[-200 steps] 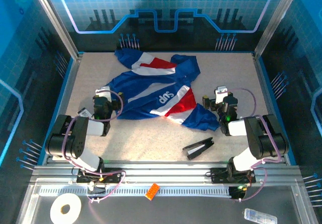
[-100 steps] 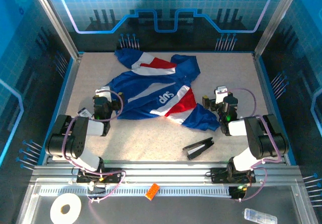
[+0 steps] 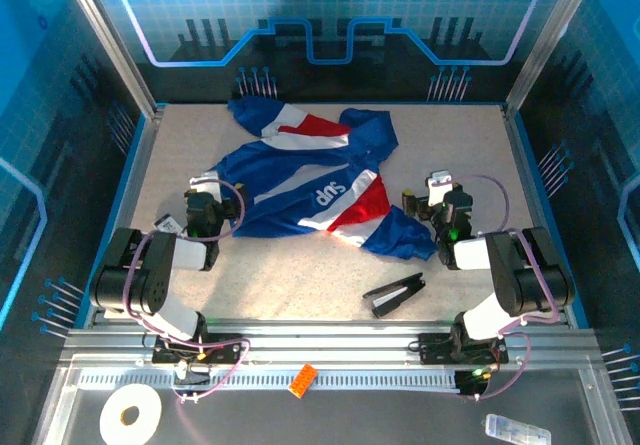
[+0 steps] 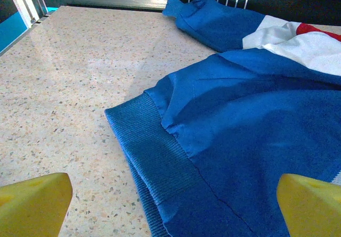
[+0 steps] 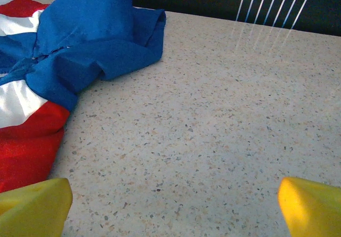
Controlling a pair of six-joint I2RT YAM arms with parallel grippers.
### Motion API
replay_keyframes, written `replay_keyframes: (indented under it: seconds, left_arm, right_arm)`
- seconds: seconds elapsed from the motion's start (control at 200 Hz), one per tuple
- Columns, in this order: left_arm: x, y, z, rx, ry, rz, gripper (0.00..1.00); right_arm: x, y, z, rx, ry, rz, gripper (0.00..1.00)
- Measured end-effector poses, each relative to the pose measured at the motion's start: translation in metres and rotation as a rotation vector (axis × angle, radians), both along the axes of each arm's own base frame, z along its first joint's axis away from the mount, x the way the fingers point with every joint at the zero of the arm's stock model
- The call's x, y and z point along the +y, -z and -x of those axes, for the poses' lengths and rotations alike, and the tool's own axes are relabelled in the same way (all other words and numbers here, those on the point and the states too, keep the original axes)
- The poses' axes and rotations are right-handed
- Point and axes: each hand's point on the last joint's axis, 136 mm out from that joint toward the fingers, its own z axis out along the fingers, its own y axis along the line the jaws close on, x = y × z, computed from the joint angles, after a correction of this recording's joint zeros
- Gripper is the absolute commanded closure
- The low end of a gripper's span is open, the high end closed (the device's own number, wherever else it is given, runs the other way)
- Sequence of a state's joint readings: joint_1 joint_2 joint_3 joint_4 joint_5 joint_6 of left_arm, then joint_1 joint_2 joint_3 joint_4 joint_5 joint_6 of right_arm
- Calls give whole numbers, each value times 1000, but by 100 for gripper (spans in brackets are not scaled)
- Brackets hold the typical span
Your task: Zip up the jacket
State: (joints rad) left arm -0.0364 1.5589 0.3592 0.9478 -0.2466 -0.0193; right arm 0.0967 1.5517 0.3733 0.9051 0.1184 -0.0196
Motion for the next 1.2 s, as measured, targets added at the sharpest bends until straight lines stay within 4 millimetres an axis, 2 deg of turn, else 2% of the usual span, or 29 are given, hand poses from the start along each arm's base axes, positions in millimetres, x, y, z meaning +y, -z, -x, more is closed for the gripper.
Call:
replay_keyframes:
  seconds: [0.44, 0.525, 0.65, 0.755, 0.856, 0.961, 1.041, 1.121, 1.201]
  left_arm:
    - [0, -3, 2, -7, 0, 0, 1]
    - [0, -15, 6, -32, -1, 2, 1]
    - [1, -44, 16, -65, -1, 6, 4]
    - [-1, -71, 16, -69, 5, 9, 8]
    - [-7, -86, 8, -29, 38, 22, 14]
    - [-16, -89, -1, 46, 81, 56, 21]
    - [-24, -83, -8, 115, 109, 99, 25]
    - [-32, -73, -14, 189, 136, 143, 30]
    - [-40, -58, -21, 269, 150, 198, 37]
  right_arm:
    - [-1, 0, 0, 3, -8, -8, 0]
    - [1, 1, 0, 7, -19, -11, 0]
    - [4, -3, 3, 10, -36, -17, 0]
    - [4, -18, 5, -1, -39, -11, 0]
    - [9, -42, 1, -8, -45, -9, 0]
    - [24, -73, -5, -9, -61, -31, 1]
    - [45, -91, -7, 15, -91, -65, 5]
    - [71, -96, -6, 69, -128, -91, 9]
    - [111, -90, -3, 154, -196, -101, 15]
